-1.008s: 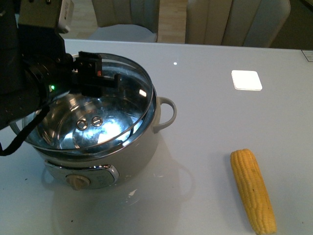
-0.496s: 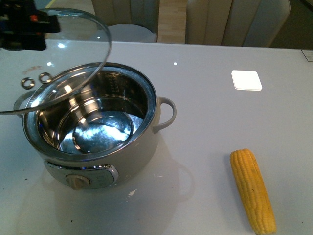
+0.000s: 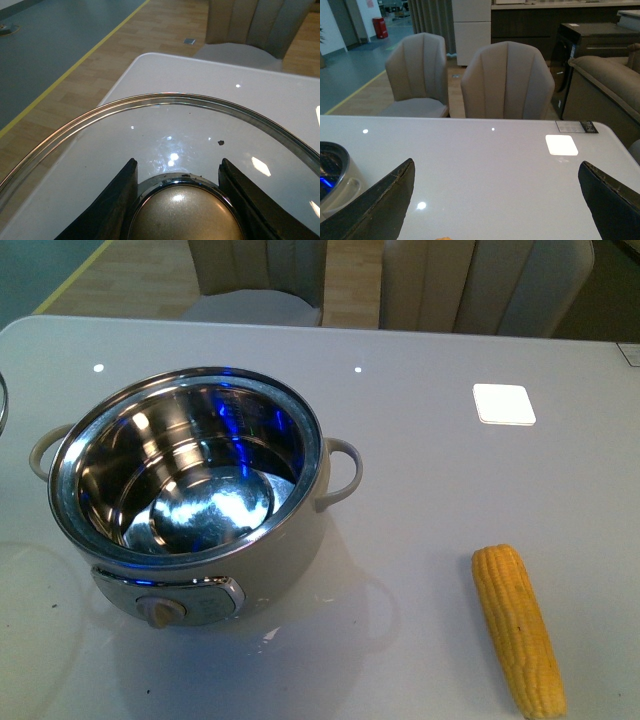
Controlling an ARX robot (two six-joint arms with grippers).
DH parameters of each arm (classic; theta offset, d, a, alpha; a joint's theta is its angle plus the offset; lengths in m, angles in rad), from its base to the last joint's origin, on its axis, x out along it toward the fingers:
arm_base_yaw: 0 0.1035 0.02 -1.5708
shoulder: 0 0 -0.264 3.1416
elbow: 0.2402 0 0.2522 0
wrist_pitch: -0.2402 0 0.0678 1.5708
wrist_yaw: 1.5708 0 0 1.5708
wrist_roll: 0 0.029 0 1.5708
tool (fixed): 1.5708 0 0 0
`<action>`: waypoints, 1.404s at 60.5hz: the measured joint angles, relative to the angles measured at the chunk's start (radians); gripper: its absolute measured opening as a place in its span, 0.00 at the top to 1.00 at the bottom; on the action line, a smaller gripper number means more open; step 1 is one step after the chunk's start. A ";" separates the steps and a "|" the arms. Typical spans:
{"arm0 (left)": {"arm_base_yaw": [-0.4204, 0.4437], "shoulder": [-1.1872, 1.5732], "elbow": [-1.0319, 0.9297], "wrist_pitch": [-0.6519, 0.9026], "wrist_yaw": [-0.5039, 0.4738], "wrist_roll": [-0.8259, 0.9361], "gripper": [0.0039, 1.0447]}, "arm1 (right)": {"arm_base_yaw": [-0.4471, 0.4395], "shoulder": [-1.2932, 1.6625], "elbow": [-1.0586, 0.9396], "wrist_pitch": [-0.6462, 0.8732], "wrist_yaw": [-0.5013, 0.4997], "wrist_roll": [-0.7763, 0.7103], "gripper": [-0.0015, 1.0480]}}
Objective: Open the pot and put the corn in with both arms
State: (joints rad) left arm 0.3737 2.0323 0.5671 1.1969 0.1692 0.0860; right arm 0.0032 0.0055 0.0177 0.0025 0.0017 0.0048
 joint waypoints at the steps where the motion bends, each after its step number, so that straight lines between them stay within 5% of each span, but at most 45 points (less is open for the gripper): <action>1: 0.005 0.007 0.000 0.005 0.001 0.002 0.60 | 0.000 0.000 0.000 0.000 0.000 0.000 0.08; 26: 0.069 0.303 0.056 0.186 0.026 0.043 0.60 | 0.000 0.000 0.000 0.000 0.000 0.000 0.08; 85: 0.077 0.553 0.166 0.195 0.044 0.026 0.60 | 0.000 0.000 0.000 0.000 0.000 0.000 0.08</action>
State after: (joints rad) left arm 0.4503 2.5855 0.7334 1.3922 0.2134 0.1120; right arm 0.0032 0.0055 0.0177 0.0025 0.0017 0.0048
